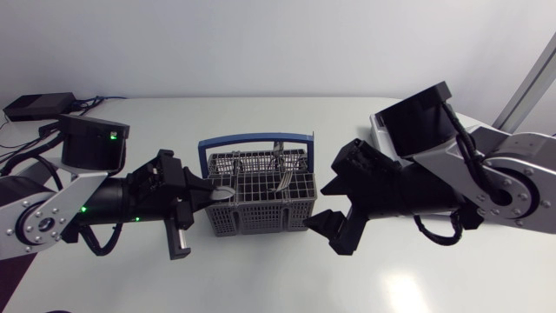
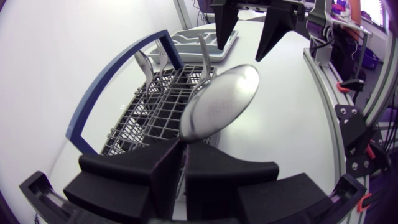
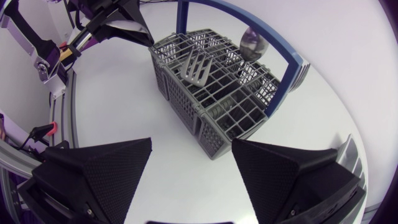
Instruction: Unload the cutlery basket into the drawer organizer.
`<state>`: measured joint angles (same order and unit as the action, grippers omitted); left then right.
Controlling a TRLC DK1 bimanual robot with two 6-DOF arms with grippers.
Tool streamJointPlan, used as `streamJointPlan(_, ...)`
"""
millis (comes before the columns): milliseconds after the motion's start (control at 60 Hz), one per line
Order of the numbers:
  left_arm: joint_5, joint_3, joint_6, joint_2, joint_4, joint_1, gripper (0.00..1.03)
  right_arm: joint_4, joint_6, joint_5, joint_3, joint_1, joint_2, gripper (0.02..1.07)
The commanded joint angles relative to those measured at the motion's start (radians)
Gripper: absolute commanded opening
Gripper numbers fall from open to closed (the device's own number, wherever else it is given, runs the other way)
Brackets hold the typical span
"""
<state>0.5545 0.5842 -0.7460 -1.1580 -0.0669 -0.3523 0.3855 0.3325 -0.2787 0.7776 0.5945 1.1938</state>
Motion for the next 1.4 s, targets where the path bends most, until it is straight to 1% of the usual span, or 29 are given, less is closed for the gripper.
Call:
streamJointPlan(0, 0.068, 0.040, 0.037, 0.014, -0.042, 0.050, 0.24, -0.002, -0.026, 0.012, 0.015, 0.011, 0.015, 0.95)
streamJointPlan(50, 0.119, 0.062, 0.051, 0.009, -0.070, 0.081, 0.24, 0.000, -0.026, 0.015, 0.017, 0.011, 0.015, 0.95)
streamJointPlan(117, 0.168, 0.080, 0.073, 0.003, -0.090, 0.104, 0.24, 0.000, -0.026, 0.016, 0.017, 0.014, 0.016, 0.95)
streamJointPlan(183, 0.194, 0.095, 0.094, -0.006, -0.111, 0.111, 0.24, 0.001, -0.026, 0.016, 0.020, 0.014, 0.016, 0.95)
streamJointPlan(417, 0.197, 0.115, 0.214, 0.003, -0.123, 0.113, 0.25, 0.004, -0.024, 0.018, 0.023, 0.014, 0.018, 0.95)
streamJointPlan(550, 0.194, 0.124, 0.255, 0.040, -0.148, 0.116, 0.25, 0.006, -0.026, 0.016, 0.028, 0.022, 0.020, 0.95)
streamJointPlan(600, 0.188, 0.129, 0.263, 0.063, -0.165, 0.115, 0.25, 0.004, -0.027, 0.016, 0.035, 0.034, 0.023, 0.95)
streamJointPlan(750, 0.136, 0.120, 0.290, 0.118, -0.168, 0.102, 0.25, 0.001, -0.032, 0.019, 0.063, 0.073, 0.033, 0.95)
streamJointPlan(833, 0.094, 0.111, 0.320, 0.147, -0.165, 0.085, 0.25, -0.008, -0.033, 0.052, 0.083, 0.117, 0.049, 0.95)
streamJointPlan(1033, -0.036, 0.046, 0.326, 0.216, -0.143, 0.001, 0.26, -0.013, -0.033, 0.090, 0.127, 0.186, 0.128, 0.95)
streamJointPlan(1050, -0.059, 0.034, 0.318, 0.227, -0.142, -0.010, 0.29, -0.014, -0.033, 0.090, 0.129, 0.188, 0.130, 0.95)
streamJointPlan(1083, -0.074, 0.023, 0.316, 0.233, -0.139, -0.014, 0.32, -0.014, -0.033, 0.090, 0.130, 0.189, 0.133, 0.95)
streamJointPlan(1100, -0.077, 0.020, 0.315, 0.235, -0.139, -0.014, 0.33, -0.014, -0.033, 0.090, 0.130, 0.189, 0.135, 0.95)
streamJointPlan(1150, -0.096, -0.006, 0.290, 0.250, -0.142, -0.013, 0.41, -0.020, -0.033, 0.090, 0.129, 0.194, 0.138, 0.95)
streamJointPlan(1167, -0.097, -0.007, 0.290, 0.250, -0.142, -0.013, 0.42, -0.020, -0.033, 0.090, 0.129, 0.194, 0.139, 0.95)
streamJointPlan(1183, -0.110, -0.020, 0.281, 0.251, -0.145, -0.013, 0.49, -0.025, -0.033, 0.090, 0.127, 0.195, 0.139, 0.95)
streamJointPlan(1200, -0.113, -0.021, 0.277, 0.251, -0.145, -0.013, 0.51, -0.028, -0.033, 0.090, 0.126, 0.195, 0.141, 0.95)
streamJointPlan(1217, -0.123, -0.038, 0.254, 0.253, -0.149, -0.016, 0.58, -0.028, -0.033, 0.090, 0.126, 0.197, 0.142, 0.95)
streamJointPlan(1250, -0.130, -0.052, 0.235, 0.259, -0.149, -0.020, 0.62, -0.028, -0.033, 0.090, 0.124, 0.199, 0.142, 0.96)
streamJointPlan(1267, -0.145, -0.080, 0.198, 0.271, -0.146, -0.028, 0.67, -0.028, -0.033, 0.090, 0.124, 0.200, 0.144, 0.96)
streamJointPlan(1300, -0.150, -0.099, 0.165, 0.274, -0.145, -0.033, 0.72, -0.028, -0.032, 0.090, 0.124, 0.202, 0.144, 0.96)
streamJointPlan(1350, -0.150, -0.116, 0.132, 0.276, -0.143, -0.031, 0.75, -0.028, -0.030, 0.090, 0.123, 0.202, 0.144, 0.96)
streamJointPlan(1383, -0.150, -0.126, 0.091, 0.270, -0.139, -0.031, 0.80, -0.030, -0.030, 0.090, 0.123, 0.202, 0.145, 0.96)
